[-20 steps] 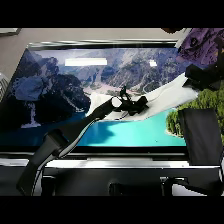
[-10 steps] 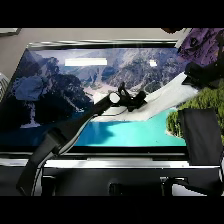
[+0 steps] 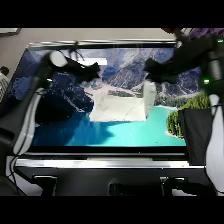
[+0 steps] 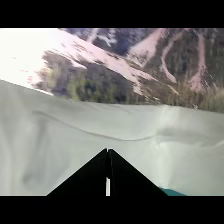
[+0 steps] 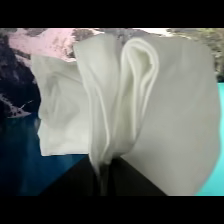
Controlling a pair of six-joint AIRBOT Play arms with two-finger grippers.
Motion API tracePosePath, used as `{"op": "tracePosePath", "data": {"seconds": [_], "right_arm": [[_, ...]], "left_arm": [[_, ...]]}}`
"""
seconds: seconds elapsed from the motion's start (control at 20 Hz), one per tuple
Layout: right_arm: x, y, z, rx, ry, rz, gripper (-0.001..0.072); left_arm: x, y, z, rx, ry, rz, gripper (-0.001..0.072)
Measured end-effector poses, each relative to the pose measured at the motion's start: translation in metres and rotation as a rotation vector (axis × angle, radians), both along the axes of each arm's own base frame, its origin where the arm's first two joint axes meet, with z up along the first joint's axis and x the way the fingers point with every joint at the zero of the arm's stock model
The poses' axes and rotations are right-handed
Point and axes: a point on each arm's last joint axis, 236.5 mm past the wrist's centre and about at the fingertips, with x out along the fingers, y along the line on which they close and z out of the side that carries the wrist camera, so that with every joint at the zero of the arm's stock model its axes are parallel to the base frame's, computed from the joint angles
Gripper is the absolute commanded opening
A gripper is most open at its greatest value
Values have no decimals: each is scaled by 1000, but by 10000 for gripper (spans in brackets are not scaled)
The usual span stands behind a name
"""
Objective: Fold the clothes and pants, and hang the long-sleeved shirts on hangers.
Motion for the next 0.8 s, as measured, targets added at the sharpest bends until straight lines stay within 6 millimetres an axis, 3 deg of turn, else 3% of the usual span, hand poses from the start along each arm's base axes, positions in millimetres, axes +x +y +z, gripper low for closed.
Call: {"op": "tracePosePath", "data": {"seconds": [0.2,0.35,0.55,0.8], "right_arm": [[1,88,-33,24,2,61,33],[1,138,-68,37,21,89,33],[-3,180,-113,41,62,106,33],[-7,202,-155,43,122,109,34]], "left_arm": [[0,106,44,88,-42,126,16],[-4,158,61,122,-54,195,17],[-10,195,67,148,-50,241,17],[-12,208,69,160,-50,250,17]]}}
